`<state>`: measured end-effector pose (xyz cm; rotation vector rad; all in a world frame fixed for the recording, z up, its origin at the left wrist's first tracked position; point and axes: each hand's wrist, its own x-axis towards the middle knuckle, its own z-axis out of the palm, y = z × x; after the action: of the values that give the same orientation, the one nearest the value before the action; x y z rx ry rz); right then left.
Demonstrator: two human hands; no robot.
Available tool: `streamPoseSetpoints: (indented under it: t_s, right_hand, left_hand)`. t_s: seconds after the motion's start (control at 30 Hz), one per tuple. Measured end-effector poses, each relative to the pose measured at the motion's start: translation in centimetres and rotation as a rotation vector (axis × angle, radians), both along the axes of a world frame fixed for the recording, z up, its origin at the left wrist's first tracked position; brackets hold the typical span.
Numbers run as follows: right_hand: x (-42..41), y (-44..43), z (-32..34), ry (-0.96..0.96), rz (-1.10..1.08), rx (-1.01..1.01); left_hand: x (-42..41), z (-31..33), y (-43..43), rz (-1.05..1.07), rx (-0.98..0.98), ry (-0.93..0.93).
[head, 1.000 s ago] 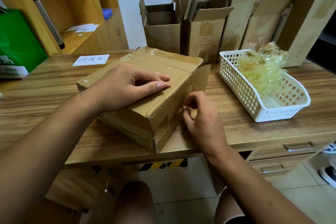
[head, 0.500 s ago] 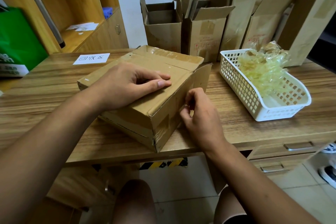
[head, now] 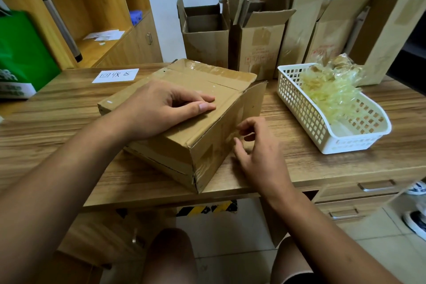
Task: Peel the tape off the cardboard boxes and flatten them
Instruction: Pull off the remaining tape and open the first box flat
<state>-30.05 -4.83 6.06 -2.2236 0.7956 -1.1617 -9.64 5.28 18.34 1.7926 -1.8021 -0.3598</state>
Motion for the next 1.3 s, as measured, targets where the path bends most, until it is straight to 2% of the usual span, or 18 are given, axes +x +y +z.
streamPoseSetpoints:
  t_s: [0.23,0.37,0.73,1.0,1.3]
  right_hand:
    - [0.5,0.0,0.3,0.047,0.007,-0.135]
    - [0.6,0.0,0.4,0.075,0.016,-0.14]
    - [-1.8,2.3,-0.4,0.033,0.247,0.193]
    - [-1.6,1.9,0.0,0.045,0.218,0.351]
    - [-1.7,2.7,1.1,0.124,0.113,0.184]
  left_hand:
    - [0.0,0.0,0.0,0.0,-0.001,-0.003]
    - [-0.1,0.0,0.0,0.022,-0.001,-0.026]
    - [-0.5,0.2,0.0,0.048,0.011,-0.036]
    - [-0.6,0.2,0.0,0.057,0.003,-0.025]
    - [-0.6,0.3,0.0,0.084,0.0,-0.019]
